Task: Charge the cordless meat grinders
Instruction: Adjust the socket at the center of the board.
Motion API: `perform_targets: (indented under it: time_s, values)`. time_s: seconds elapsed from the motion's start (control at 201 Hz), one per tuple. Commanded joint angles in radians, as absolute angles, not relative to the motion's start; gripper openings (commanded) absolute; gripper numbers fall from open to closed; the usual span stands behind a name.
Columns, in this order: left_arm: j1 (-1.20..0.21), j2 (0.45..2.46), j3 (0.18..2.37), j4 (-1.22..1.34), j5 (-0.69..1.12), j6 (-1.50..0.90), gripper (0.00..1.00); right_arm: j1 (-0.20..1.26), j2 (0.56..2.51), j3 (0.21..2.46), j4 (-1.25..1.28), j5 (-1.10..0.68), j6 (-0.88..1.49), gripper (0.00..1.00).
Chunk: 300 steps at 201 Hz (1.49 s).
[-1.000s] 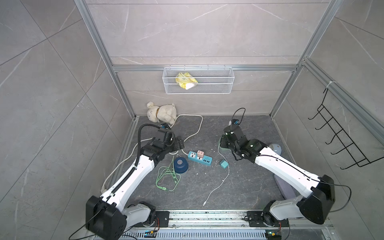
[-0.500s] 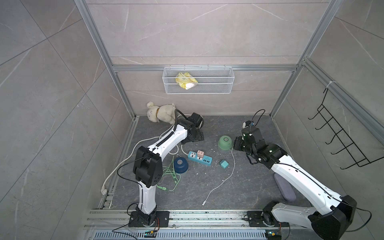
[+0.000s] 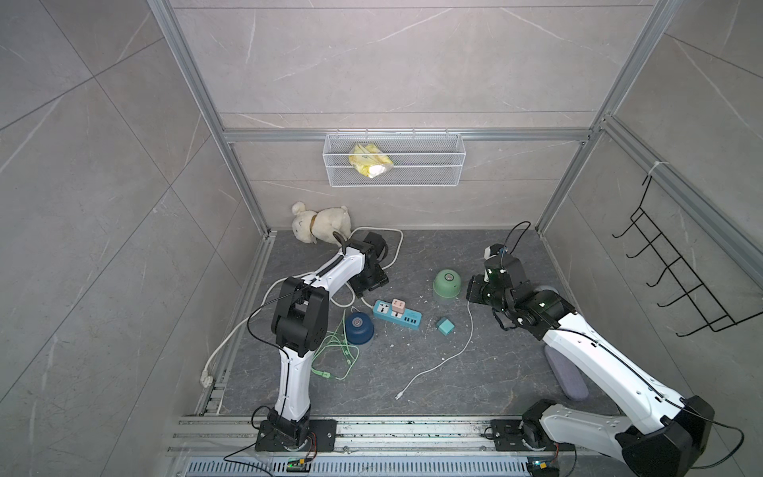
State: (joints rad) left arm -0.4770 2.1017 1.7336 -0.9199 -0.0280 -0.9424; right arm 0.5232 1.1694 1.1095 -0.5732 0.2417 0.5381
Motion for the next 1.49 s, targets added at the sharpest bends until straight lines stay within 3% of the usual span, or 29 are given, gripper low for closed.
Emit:
perform_targets:
  time_s: [0.0,0.707,0.797,0.847,0.971,1.121,1.325,1.489]
  values:
    - [-0.481,2.117,1.763,-1.020,-0.071,-1.039,0.70,0.515,1.148,1.097,-0.598,0.231,0.541,0.00]
    - [-0.431,2.156,1.639,-1.009,-0.023,-1.264,0.56,0.506,1.161,1.086,-0.595,0.168,0.569,0.00]
    - [-0.433,2.171,1.628,-1.001,-0.007,-1.267,0.51,0.502,1.163,1.086,-0.592,0.166,0.573,0.00]
    - [-0.437,2.184,1.633,-0.994,0.002,-1.260,0.42,0.501,1.161,1.080,-0.590,0.164,0.576,0.00]
    - [-0.462,2.221,1.688,-0.974,0.003,-1.202,0.24,0.499,1.160,1.076,-0.588,0.155,0.580,0.00]
    - [-0.495,2.262,1.777,-0.967,-0.030,-1.084,0.12,0.494,1.154,1.083,-0.593,0.150,0.579,0.00]
    - [-0.533,2.287,1.845,-0.936,-0.077,-0.776,0.01,0.486,1.146,1.095,-0.612,0.150,0.565,0.00]
    - [-0.595,2.303,1.898,-0.930,-0.119,-0.514,0.00,0.480,1.142,1.096,-0.623,0.145,0.548,0.00]
